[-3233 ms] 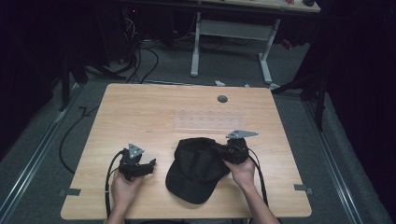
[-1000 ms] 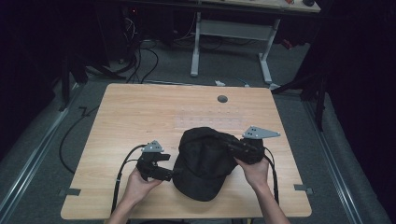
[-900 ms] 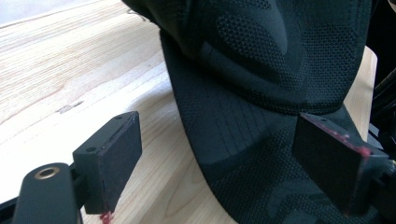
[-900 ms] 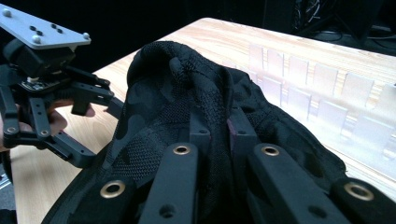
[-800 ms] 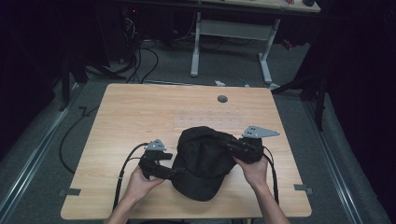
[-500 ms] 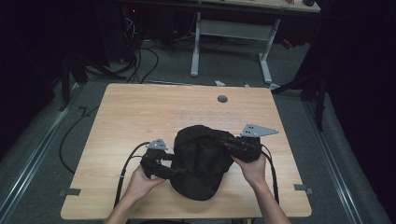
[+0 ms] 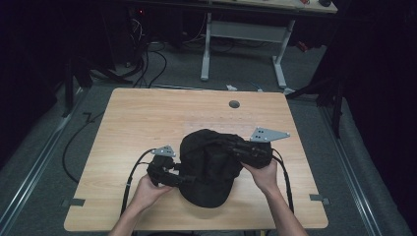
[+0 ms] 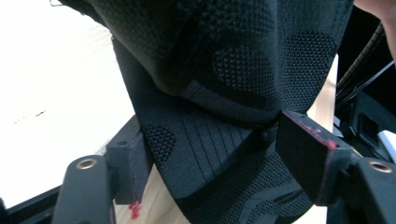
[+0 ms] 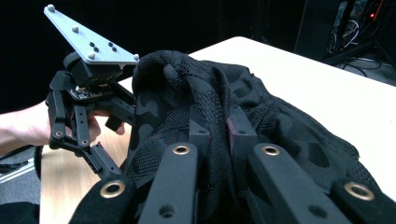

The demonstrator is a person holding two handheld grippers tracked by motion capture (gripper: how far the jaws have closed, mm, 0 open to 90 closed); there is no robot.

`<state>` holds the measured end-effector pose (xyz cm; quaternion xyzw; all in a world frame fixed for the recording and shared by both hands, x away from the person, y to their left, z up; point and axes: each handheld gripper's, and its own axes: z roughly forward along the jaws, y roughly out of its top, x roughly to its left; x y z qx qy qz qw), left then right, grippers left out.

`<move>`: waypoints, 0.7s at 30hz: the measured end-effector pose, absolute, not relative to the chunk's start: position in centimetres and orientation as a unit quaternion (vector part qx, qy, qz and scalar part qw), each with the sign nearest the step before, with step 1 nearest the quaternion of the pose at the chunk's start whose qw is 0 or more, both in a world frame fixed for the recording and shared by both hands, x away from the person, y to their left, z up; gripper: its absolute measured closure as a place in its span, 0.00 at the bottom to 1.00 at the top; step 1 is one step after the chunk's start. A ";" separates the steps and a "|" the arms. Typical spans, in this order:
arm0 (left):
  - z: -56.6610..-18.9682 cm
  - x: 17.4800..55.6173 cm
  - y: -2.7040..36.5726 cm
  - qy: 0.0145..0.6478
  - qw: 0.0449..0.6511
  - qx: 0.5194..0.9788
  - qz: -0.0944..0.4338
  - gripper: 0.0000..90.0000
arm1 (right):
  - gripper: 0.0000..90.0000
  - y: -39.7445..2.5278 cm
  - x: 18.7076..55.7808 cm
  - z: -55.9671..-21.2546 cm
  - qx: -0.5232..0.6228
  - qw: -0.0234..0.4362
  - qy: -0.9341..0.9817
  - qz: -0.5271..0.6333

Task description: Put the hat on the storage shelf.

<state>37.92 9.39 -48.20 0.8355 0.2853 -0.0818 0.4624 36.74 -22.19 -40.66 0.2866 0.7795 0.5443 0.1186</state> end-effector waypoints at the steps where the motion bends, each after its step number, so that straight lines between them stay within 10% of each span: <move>1: -48.2 37.9 9.5 0.285 0.465 0.834 -0.084 0.38 | 0.93 -22.2 36.8 -40.6 0.286 0.119 0.779 0.545; 21: -46.8 38.0 10.9 0.261 0.487 0.828 -0.094 0.73 | 0.92 -22.5 36.9 -40.2 0.278 0.158 0.782 0.535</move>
